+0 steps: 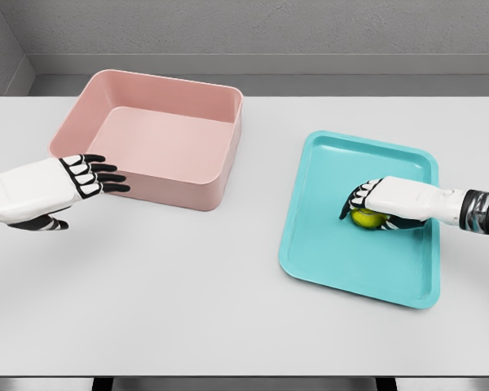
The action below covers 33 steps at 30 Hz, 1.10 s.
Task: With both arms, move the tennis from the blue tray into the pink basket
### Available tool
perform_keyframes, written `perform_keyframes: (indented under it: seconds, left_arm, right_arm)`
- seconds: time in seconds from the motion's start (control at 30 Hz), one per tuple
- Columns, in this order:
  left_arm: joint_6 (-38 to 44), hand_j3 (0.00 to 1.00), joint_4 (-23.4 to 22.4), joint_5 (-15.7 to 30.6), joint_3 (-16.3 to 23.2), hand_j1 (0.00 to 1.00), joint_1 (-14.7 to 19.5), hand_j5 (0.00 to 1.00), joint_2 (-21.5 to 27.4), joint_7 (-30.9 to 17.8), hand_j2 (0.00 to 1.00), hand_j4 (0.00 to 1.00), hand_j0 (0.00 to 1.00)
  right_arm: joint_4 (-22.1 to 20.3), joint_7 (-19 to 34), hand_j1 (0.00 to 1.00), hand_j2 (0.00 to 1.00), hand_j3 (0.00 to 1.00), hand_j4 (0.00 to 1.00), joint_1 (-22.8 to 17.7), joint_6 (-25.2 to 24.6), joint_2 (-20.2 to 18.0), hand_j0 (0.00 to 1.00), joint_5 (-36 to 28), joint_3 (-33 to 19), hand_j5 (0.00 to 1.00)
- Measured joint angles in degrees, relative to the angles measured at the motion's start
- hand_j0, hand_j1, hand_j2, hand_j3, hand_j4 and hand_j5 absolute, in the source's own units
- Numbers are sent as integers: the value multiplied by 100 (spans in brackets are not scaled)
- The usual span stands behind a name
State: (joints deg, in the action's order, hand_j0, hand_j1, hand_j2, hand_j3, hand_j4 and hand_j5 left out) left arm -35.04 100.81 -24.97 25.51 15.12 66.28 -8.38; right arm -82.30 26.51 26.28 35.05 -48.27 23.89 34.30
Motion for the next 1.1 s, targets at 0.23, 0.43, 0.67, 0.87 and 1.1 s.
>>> perform_keyframes:
  seconds: [0.23,0.43,0.67,0.87,1.1]
  left_arm:
    - [0,100,0,0,0,100,0,100,7,0,100,100,100]
    - [0,100,0,0,0,100,9,100,16,1,100,100,100]
    - [0,100,0,0,0,100,18,100,23,0,100,100,100]
    - [0,100,0,0,0,100,18,100,26,0,100,100,100]
    - [0,100,0,0,0,100,18,100,41,0,100,100,100]
  right_arm:
    - [-10,23,57,57,57,57,0,6,-1,57,6,-25,57]
    - [-27,47,53,53,53,53,0,8,-1,53,-4,-112,53]
    - [-95,64,50,50,50,50,61,8,-1,50,-37,-248,50]
    - [-259,71,49,49,49,49,141,9,-1,49,-52,-284,49]
    - [-720,82,48,48,48,48,176,10,-4,48,-42,-287,48]
